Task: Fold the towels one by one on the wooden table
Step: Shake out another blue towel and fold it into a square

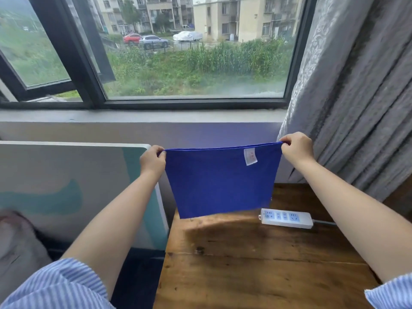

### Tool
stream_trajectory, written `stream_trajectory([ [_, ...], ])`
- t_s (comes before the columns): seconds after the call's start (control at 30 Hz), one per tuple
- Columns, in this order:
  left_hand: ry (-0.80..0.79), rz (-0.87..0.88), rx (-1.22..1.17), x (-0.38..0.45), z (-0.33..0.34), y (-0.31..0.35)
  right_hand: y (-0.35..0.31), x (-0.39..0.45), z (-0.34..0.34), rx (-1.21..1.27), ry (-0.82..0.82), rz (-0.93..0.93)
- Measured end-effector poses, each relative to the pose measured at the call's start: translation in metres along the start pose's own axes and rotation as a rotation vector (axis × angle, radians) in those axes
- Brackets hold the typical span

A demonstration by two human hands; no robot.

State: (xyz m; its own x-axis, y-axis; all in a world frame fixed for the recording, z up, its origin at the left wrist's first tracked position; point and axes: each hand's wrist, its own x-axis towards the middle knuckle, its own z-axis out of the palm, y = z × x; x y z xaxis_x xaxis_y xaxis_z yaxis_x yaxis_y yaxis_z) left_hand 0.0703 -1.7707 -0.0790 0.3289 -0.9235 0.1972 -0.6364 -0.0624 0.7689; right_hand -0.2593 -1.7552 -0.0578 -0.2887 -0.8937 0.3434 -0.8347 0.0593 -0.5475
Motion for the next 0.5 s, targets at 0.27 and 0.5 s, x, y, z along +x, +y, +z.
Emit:
stream_trajectory([
  [0.27, -0.489, 0.079, 0.344, -0.047, -0.01, -0.065, 0.055, -0.079, 0.02, -0.176, -0.41, -0.147],
  [0.5, -1.062, 0.077, 0.76, -0.104, -0.007, -0.109, 0.08, -0.155, 0.042, -0.372, -1.052, 0.0],
])
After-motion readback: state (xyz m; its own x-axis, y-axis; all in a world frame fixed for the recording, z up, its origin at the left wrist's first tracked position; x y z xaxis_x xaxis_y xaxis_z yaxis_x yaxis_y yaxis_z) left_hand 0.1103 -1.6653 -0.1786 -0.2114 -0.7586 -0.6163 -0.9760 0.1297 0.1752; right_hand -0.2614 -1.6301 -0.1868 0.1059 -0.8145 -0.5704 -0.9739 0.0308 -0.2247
